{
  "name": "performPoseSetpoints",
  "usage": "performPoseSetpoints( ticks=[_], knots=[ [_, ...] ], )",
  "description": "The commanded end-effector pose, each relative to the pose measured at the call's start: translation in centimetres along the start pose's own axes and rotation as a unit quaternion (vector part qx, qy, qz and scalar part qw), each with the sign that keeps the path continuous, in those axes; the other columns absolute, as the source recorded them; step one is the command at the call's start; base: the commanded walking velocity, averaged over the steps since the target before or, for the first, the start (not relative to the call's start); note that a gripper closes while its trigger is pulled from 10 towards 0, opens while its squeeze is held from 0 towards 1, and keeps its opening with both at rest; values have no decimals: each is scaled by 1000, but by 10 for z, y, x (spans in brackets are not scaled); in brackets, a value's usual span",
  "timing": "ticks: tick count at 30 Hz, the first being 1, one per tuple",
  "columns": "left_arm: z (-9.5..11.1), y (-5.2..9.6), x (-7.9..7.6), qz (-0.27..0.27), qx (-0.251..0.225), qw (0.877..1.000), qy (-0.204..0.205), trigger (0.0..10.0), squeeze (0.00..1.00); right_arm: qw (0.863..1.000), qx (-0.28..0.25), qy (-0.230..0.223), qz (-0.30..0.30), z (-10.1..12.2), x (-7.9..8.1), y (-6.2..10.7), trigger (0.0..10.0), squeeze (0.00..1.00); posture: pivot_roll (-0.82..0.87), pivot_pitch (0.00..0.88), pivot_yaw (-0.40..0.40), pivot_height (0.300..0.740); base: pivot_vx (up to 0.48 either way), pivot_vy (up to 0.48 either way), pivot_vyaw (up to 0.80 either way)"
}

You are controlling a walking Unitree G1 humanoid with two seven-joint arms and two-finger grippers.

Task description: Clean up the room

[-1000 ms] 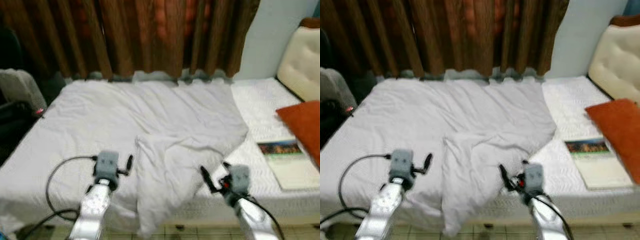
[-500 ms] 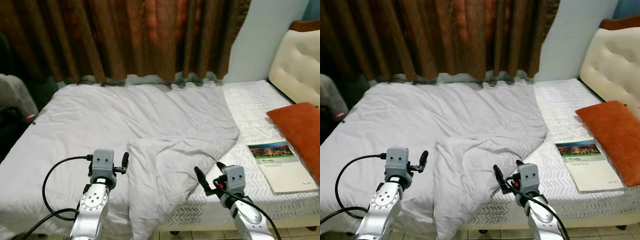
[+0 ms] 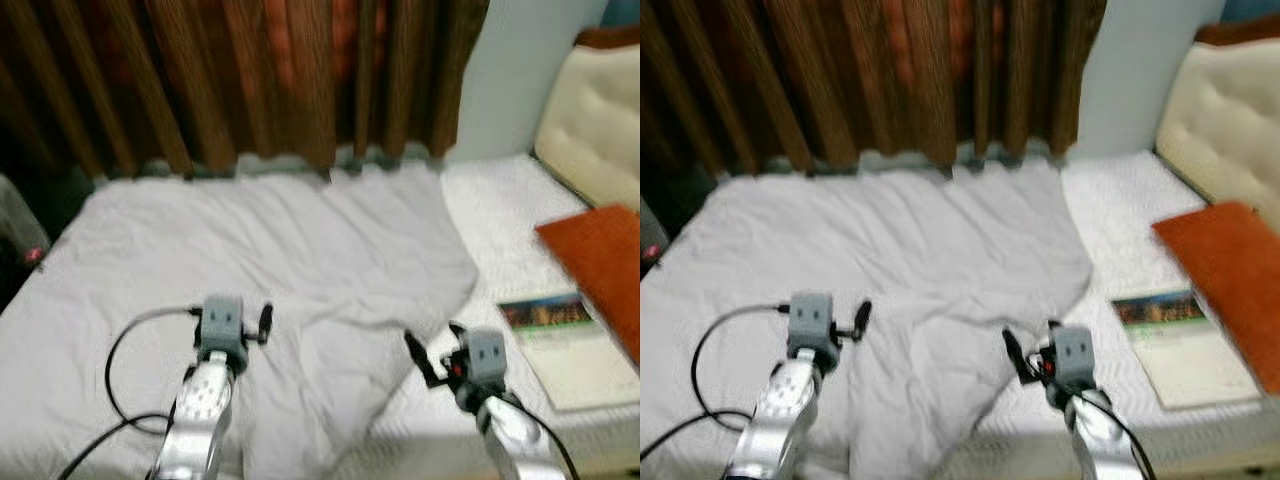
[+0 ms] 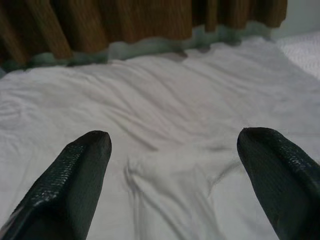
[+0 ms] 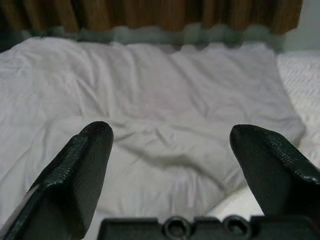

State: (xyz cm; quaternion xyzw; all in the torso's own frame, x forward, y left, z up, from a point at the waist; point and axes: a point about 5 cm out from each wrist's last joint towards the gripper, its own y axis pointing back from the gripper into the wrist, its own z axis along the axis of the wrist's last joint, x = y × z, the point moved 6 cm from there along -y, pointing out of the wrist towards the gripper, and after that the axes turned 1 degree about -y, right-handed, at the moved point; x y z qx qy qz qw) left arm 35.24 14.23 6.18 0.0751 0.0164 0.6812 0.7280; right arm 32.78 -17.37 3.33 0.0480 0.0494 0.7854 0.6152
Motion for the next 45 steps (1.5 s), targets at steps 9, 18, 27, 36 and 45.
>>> performPoseSetpoints(
  ticks=[9, 18, 27, 36, 45],
  knots=[
    [-1, 1, 16, 23, 3, 1000, -5, 10000, 0, 1000, -5, -4, 18, 3, 14, -4, 10000, 0, 4, 0, 30, 740, 472, 0, 0],
    [-19, -18, 48, 55, 65, 996, 18, 10000, 0, 1000, 10, -11, 20, -8, 19, 15, 10000, 0, -29, 80, 19, 740, 210, 0, 0],
    [24, -68, 59, 65, 59, 986, 140, 10000, 0, 997, 70, 2, 41, -15, 43, 117, 10000, 0, -257, 469, -46, 740, 0, 0, 0],
    [49, -79, 68, 97, 39, 981, 162, 10000, 0, 993, 116, -21, 31, 9, 82, 198, 10000, 0, -392, 646, -60, 740, 0, 0, 0],
    [40, -79, 57, 92, 51, 983, 154, 10000, 0, 987, 160, -18, 17, 18, 85, 229, 10000, 0, -435, 685, -69, 740, 0, 0, 0]
  ],
)
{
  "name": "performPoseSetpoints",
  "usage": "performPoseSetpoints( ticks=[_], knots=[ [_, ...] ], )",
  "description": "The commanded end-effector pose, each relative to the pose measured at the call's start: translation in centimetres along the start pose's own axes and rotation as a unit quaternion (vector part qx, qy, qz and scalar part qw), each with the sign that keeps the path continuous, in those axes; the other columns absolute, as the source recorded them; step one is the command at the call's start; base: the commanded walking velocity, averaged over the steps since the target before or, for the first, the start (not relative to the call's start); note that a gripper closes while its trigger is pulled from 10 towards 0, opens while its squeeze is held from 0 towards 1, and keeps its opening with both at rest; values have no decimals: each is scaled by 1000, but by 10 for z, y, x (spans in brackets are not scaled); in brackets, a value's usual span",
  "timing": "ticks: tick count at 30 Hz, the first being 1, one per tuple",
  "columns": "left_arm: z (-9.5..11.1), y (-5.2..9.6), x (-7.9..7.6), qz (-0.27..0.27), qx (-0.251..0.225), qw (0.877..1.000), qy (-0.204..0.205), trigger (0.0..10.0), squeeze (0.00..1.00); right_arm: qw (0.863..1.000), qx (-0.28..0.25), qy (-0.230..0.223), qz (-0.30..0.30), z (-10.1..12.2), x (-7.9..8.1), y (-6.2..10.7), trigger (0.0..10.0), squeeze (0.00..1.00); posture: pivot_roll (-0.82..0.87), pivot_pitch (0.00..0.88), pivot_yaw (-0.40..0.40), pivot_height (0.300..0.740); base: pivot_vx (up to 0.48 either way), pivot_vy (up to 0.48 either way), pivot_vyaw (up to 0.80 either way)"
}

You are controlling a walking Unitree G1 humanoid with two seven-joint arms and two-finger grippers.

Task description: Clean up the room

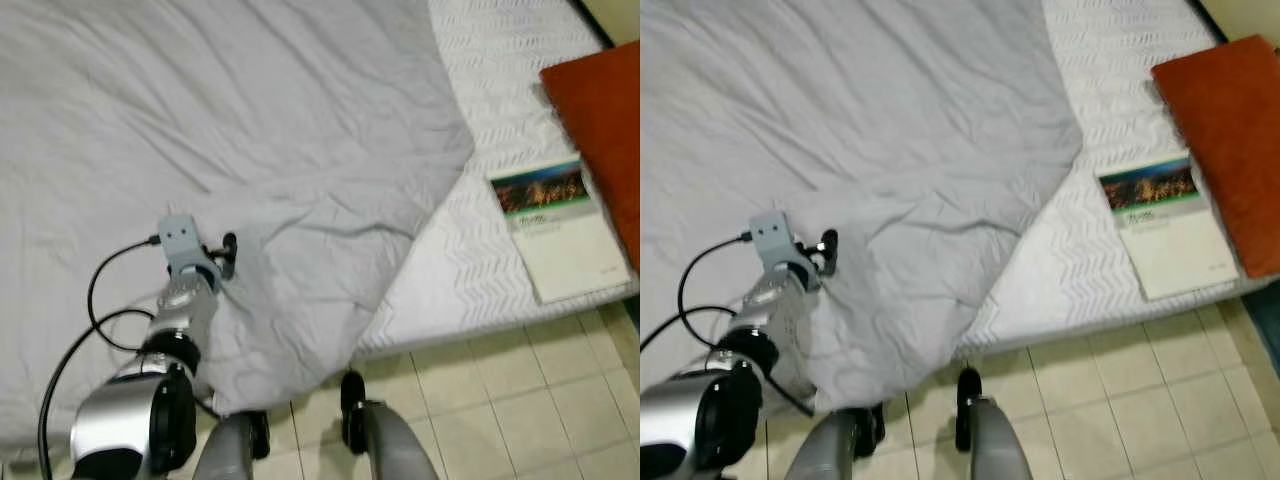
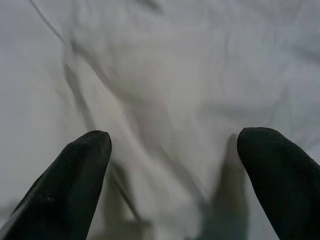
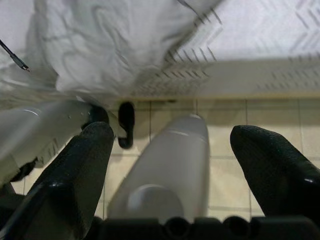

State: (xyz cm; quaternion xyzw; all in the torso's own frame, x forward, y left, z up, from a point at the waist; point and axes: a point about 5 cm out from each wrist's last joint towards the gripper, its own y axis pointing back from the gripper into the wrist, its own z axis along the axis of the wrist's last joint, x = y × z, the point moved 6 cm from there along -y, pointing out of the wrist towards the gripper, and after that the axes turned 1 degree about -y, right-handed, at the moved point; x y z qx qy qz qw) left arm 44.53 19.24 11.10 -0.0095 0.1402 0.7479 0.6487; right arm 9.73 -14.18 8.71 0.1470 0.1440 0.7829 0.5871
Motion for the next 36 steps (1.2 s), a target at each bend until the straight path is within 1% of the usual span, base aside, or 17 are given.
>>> performPoseSetpoints(
  ticks=[1, 3, 6, 7, 8, 10, 18, 20, 21, 23, 25, 29, 30, 32, 34, 35, 36],
  knots=[
    [-18, 3, 2, 5, 25, 1000, 8, 10000, 0, 1000, 26, -1, -6, -5, -1, 9, 10000, 0, -441, 692, -74, 740, 0, 0, 0],
    [-27, 5, 2, 8, 40, 997, 64, 10000, 0, 999, 36, 0, -11, -6, 0, 16, 10000, 0, -452, 700, -81, 740, 0, 0, 0],
    [-33, 6, 2, 9, 51, 995, 84, 10000, 0, 999, 41, -1, -11, -7, 1, 19, 10000, 0, -457, 698, -83, 740, 0, 0, 0],
    [-37, 7, 4, 14, 56, 993, 102, 10000, 0, 999, 45, -1, -11, -8, 2, 21, 10000, 0, -459, 695, -86, 740, 0, 0, 0],
    [-40, 8, 8, 25, 60, 991, 120, 0, 0, 999, 49, -1, -10, -9, 2, 23, 10000, 0, -459, 694, -85, 740, 0, 0, 0],
    [-41, 8, 10, 28, 60, 990, 121, 0, 0, 999, 50, -2, -10, -10, 3, 23, 10000, 0, -458, 694, -83, 740, 0, 0, 0],
    [-39, 8, 15, 27, 64, 997, 23, 0, 0, 998, 53, 0, -14, -14, -4, 17, 10000, 0, -416, 691, -67, 740, 0, 0, 0],
    [-39, 8, 15, 25, 64, 997, 18, 0, 0, 999, 53, 0, -14, -15, -4, 16, 10000, 0, -416, 691, -67, 740, 0, 0, 0],
    [-38, 8, 12, 14, 63, 998, -11, 0, 0, 999, 49, -2, -14, -16, -5, 10, 10000, 0, -390, 678, -55, 740, 0, 0, 0],
    [-38, 8, 11, 8, 62, 998, -23, 0, 0, 999, 48, -3, -14, -16, -5, 8, 10000, 0, -390, 678, -55, 740, 0, 0, 0],
    [-37, 8, 12, 0, 59, 997, -56, 0, 0, 999, 45, -4, -12, -18, -7, 1, 10000, 0, -366, 651, -47, 740, 0, 0, 0],
    [-36, 8, 11, -2, 55, 996, -69, 0, 0, 999, 44, -4, -11, -20, -9, -3, 10000, 0, -356, 641, -46, 740, 0, 0, 0],
    [-36, 8, 10, -4, 53, 996, -71, 0, 0, 999, 37, 2, -5, -19, -12, -12, 10000, 0, -337, 612, -42, 740, 0, 0, 0],
    [-37, 8, 8, -5, 54, 996, -71, 0, 0, 999, 33, 5, -3, -19, -14, -17, 10000, 0, -335, 605, -41, 740, 0, 0, 0],
    [-41, 9, 0, -15, 57, 995, -81, 0, 0, 1000, 21, 14, -4, -17, -22, -33, 10000, 0, -324, 563, -40, 740, 0, 0, 0],
    [-41, 9, 0, -15, 57, 995, -81, 0, 0, 1000, 21, 14, -4, -17, -22, -33, 10000, 0, -324, 563, -40, 740, 0, 0, 0],
    [-42, 9, -7, -25, 57, 994, -95, 0, 0, 1000, 12, 17, -6, -14, -26, -39, 10000, 0, -314, 541, -35, 740, 0, 0, 0]
  ],
)
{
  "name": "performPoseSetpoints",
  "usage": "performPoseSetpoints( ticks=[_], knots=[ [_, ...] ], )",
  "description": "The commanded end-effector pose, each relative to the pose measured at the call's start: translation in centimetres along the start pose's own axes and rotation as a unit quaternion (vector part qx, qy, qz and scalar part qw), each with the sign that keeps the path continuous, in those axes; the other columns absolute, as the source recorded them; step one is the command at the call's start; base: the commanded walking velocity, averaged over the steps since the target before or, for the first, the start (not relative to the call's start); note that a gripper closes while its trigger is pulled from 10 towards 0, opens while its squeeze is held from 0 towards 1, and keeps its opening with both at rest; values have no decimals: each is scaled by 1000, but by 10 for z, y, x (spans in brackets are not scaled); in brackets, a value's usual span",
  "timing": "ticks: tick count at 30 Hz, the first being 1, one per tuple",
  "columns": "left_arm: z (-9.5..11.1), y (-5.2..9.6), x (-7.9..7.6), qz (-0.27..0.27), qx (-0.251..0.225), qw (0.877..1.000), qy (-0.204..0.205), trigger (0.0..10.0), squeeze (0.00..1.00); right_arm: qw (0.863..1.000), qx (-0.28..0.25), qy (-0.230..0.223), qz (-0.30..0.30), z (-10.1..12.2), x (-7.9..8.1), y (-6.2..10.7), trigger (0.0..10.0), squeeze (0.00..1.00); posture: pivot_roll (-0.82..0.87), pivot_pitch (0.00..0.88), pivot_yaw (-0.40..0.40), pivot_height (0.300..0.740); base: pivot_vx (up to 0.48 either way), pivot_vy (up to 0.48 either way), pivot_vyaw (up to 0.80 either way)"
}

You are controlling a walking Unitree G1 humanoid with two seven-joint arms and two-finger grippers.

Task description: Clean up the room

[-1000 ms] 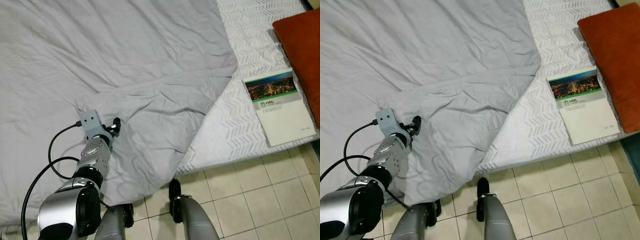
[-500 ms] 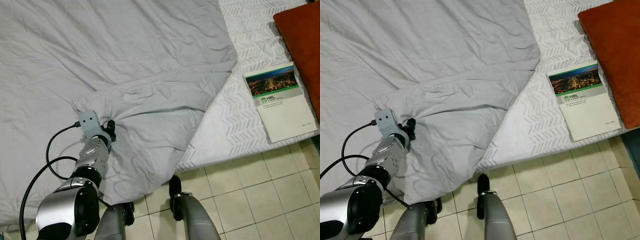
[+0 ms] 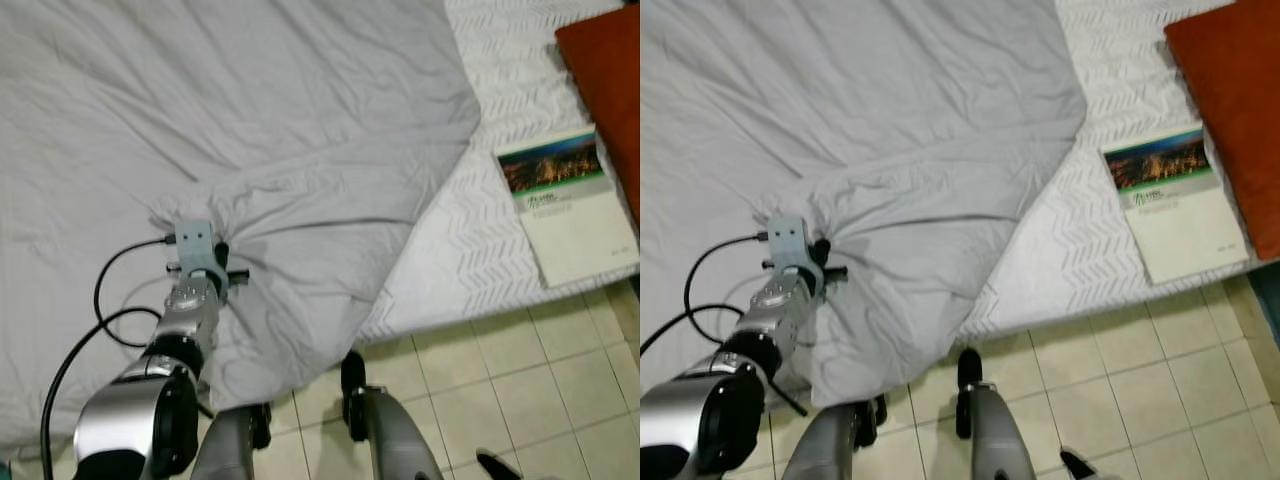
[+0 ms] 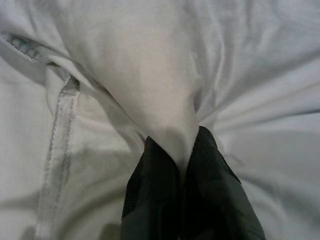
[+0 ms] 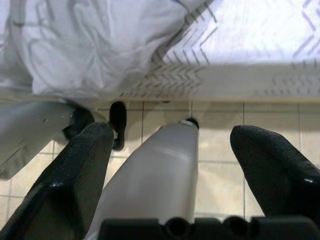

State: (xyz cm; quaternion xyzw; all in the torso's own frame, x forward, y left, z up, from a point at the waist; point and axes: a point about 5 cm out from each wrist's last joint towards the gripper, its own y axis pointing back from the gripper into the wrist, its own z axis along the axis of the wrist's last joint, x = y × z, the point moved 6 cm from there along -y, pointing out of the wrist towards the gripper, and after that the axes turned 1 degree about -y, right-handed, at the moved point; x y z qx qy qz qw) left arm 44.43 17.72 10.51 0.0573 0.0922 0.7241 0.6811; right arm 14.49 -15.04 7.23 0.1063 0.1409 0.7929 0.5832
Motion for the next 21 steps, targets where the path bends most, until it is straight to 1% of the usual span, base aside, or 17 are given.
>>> performPoseSetpoints(
  ticks=[1, 2, 3, 4, 5, 6, 7, 8, 9, 10, 12, 13, 14, 15, 17, 20, 21],
  knots=[
    [-33, 7, -11, -12, 43, 999, -21, 10000, 0, 1000, 28, -10, -8, -15, -7, -2, 10000, 0, -302, 505, -26, 740, 0, 0, 0],
    [-33, 7, -11, -12, 43, 999, -21, 10000, 0, 1000, 28, -10, -8, -15, -7, -2, 10000, 0, -302, 505, -26, 740, 0, 0, 0],
    [-32, 7, -25, -29, 34, 998, -39, 10000, 0, 1000, 23, -3, -3, -16, -11, -14, 10000, 0, -291, 463, -21, 740, 0, 0, 0],
    [-32, 7, -25, -29, 34, 998, -39, 10000, 0, 1000, 23, -3, -3, -16, -11, -14, 10000, 0, -291, 463, -21, 740, 0, 0, 0],
    [-31, 7, -31, -37, 30, 998, -40, 10000, 0, 1000, 18, 1, -3, -15, -14, -19, 10000, 0, -283, 431, -16, 740, 0, 0, 0],
    [-31, 7, -31, -37, 30, 998, -40, 10000, 0, 1000, 18, 1, -3, -15, -14, -19, 10000, 0, -283, 431, -16, 740, 0, 0, 0],
    [-34, 9, -42, -49, 28, 998, -35, 10000, 0, 1000, 11, 6, -5, -16, -21, -34, 10000, 0, -275, 369, 1, 740, 0, -266, 0],
    [-35, 10, -45, -52, 27, 998, -30, 10000, 0, 1000, 5, 9, -8, -13, -25, -40, 10000, 0, -275, 369, 1, 740, 0, -266, 0],
    [-38, 11, -49, -56, 29, 998, -23, 10000, 0, 1000, 0, 11, -11, -12, -30, -48, 10000, 0, -273, 331, 19, 740, 0, -480, 0],
    [-38, 11, -49, -56, 29, 998, -23, 10000, 0, 1000, 0, 11, -11, -12, -30, -48, 10000, 0, -273, 331, 19, 740, 0, -480, 0],
    [-43, 13, -57, -68, 35, 997, -21, 10000, 0, 999, -18, 21, -21, -2, -41, -63, 10000, 0, -272, 285, 34, 740, 0, -480, 0],
    [-43, 13, -57, -68, 35, 997, -21, 10000, 0, 999, -18, 21, -21, -2, -41, -63, 10000, 0, -272, 285, 34, 740, 0, -480, 0],
    [-45, 14, -60, -73, 37, 996, -22, 10000, 0, 999, -25, 25, -24, 1, -46, -69, 10000, 0, -269, 274, 37, 740, 0, -480, 0],
    [-52, 17, -63, -81, 42, 995, -43, 10000, 0, 999, -33, 28, -29, 6, -51, -76, 10000, 0, -267, 241, 51, 740, 0, -480, 0],
    [-65, 22, -69, -101, 50, 991, -67, 10000, 0, 998, -44, 30, -37, 11, -58, -87, 10000, 0, -277, 225, 62, 740, 0, -480, 0],
    [-77, 30, -79, -132, 56, 987, -78, 10000, 0, 997, -50, 31, -42, 13, -62, -93, 10000, 0, -273, 208, 65, 740, 0, -480, 0],
    [-86, 34, -85, -148, 64, 983, -86, 10000, 0, 997, -51, 31, -42, 13, -63, -96, 10000, 0, -271, 199, 68, 740, 0, -480, 0]
  ],
)
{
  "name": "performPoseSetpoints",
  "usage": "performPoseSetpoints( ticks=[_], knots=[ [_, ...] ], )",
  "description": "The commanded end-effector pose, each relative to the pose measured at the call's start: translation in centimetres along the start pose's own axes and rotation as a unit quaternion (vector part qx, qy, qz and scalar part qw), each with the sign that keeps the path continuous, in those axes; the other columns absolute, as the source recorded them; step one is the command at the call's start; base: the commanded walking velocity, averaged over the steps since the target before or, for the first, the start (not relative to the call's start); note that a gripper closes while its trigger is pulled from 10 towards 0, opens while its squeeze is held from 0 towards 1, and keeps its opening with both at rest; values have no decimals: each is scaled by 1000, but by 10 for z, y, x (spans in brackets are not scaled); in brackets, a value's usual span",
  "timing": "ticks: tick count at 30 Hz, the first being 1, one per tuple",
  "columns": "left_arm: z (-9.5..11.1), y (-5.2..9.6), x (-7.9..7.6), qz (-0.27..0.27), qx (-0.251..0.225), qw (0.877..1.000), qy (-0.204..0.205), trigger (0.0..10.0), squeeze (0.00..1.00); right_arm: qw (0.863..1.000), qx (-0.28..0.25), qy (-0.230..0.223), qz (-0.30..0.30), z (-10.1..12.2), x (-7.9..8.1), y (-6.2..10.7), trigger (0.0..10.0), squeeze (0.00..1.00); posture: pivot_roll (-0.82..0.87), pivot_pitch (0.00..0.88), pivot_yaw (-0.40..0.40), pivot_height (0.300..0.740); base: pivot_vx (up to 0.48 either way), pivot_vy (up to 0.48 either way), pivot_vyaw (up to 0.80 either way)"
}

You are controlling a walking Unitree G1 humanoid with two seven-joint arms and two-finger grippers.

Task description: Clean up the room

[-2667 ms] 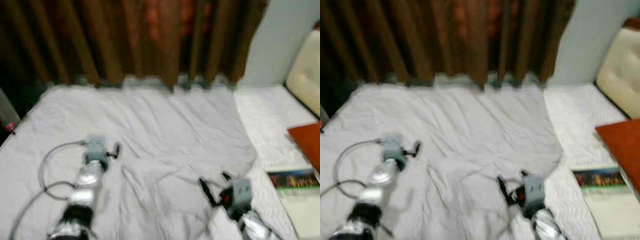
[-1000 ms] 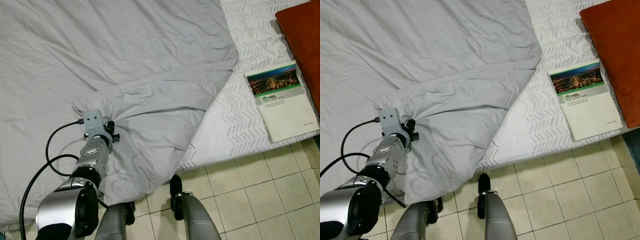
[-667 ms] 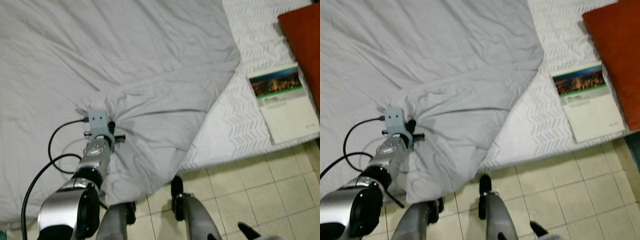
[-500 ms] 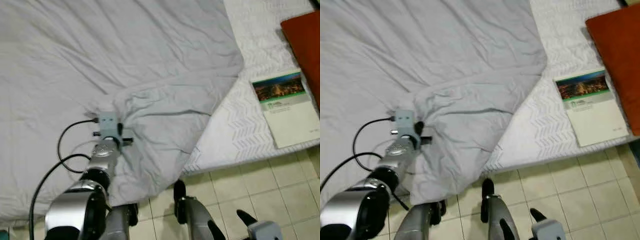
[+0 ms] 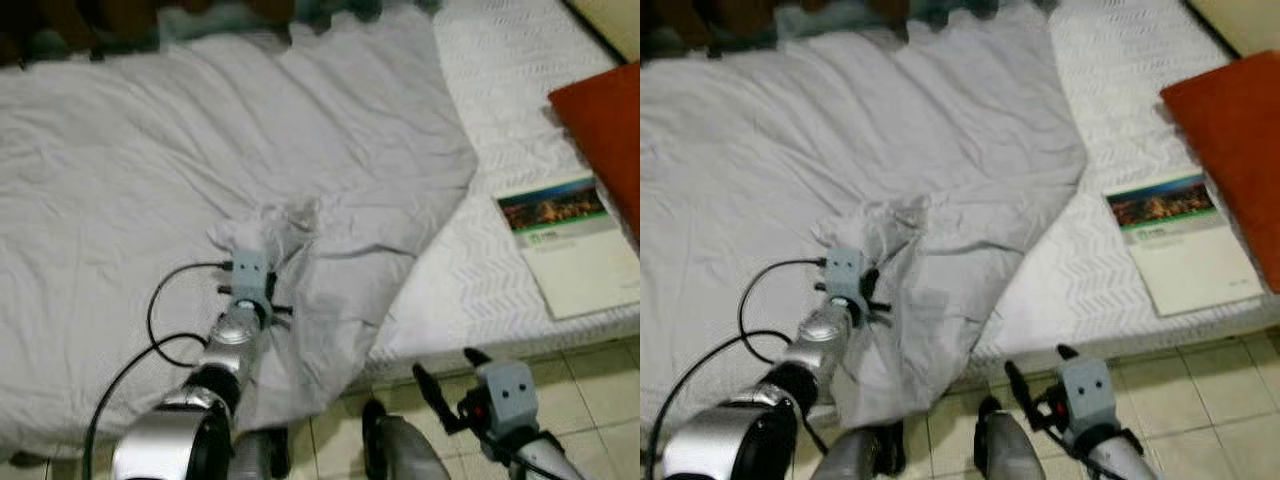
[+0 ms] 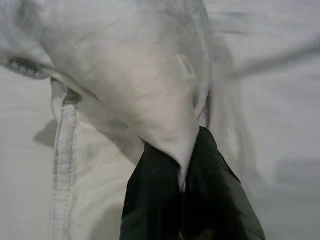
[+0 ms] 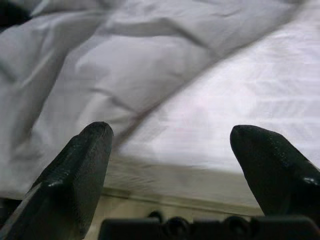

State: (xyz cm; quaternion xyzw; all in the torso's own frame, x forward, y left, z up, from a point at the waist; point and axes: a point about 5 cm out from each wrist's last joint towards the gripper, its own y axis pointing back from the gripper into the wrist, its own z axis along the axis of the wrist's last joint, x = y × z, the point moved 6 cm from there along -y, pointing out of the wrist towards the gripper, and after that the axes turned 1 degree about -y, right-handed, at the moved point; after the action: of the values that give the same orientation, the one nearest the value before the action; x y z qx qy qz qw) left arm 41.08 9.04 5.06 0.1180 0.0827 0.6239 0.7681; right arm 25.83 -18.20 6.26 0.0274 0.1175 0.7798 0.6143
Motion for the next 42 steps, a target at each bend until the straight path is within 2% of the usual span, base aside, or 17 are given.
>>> performPoseSetpoints(
  ticks=[1, 6, 7, 12, 13, 14, 18, 20, 21, 22, 25, 29, 35, 42],
  knots=[
    [-21, 6, -7, -24, 27, 999, -19, 10000, 0, 1000, 16, -11, -1, -12, 2, 2, 10000, 0, -271, 199, 68, 740, 0, -480, 0],
    [-39, 12, -29, -63, 40, 996, -50, 10000, 0, 1000, 18, -5, 9, -14, 5, -1, 10000, 0, -271, 191, 71, 740, 0, -480, 0],
    [-39, 12, -29, -63, 40, 996, -50, 10000, 0, 1000, 18, -5, 9, -14, 5, -1, 10000, 0, -271, 191, 71, 740, 0, -480, 0],
    [-54, 20, -57, -111, 49, 989, -79, 10000, 0, 1000, 22, 1, 13, -18, 3, -1, 10000, 0, -278, 186, 75, 740, 0, -480, 0],
    [-59, 22, -64, -126, 53, 987, -88, 10000, 0, 1000, 25, 3, 17, -20, 4, -1, 10000, 0, -283, 186, 80, 740, 0, -480, 0],
    [-72, 31, -82, -160, 65, 979, -109, 10000, 0, 999, 30, 7, 24, -22, 5, 1, 10000, 0, -286, 184, 81, 740, 0, -480, 0],
    [-87, 39, -95, -182, 81, 973, -119, 10000, 0, 999, 33, 8, 20, -23, 2, 1, 10000, 0, -298, 182, 86, 740, 0, -480, 0],
    [-93, 42, -96, -185, 89, 970, -129, 10000, 0, 999, 34, 8, 20, -24, 2, 0, 10000, 0, -301, 180, 87, 740, 0, -480, 0],
    [-106, 49, -98, -202, 101, 957, -180, 10000, 0, 999, 38, 9, 23, -26, 4, 0, 10000, 0, -307, 177, 89, 740, 0, -480, 0],
    [-106, 49, -98, -202, 101, 957, -180, 10000, 0, 999, 38, 9, 23, -26, 4, 0, 10000, 0, -307, 177, 89, 740, 0, -480, 0],
    [-124, 58, -92, -206, 128, 952, -188, 10000, 0, 999, 40, 12, 28, -27, 5, -1, 10000, 0, -310, 168, 93, 740, 0, 0, 0],
    [-130, 62, -92, -217, 131, 945, -207, 10000, 0, 999, 39, 12, 21, -28, 2, -3, 10000, 0, -306, 156, 99, 740, 0, 0, 0],
    [-144, 74, -102, -244, 137, 933, -225, 10000, 0, 999, 38, 13, 20, -28, 0, -7, 10000, 0, -303, 142, 101, 740, 0, 0, 0],
    [-146, 77, -111, -251, 140, 932, -220, 10000, 0, 999, 39, 18, 24, -30, -1, -10, 10000, 0, -298, 133, 95, 740, 0, 0, 0]
  ],
)
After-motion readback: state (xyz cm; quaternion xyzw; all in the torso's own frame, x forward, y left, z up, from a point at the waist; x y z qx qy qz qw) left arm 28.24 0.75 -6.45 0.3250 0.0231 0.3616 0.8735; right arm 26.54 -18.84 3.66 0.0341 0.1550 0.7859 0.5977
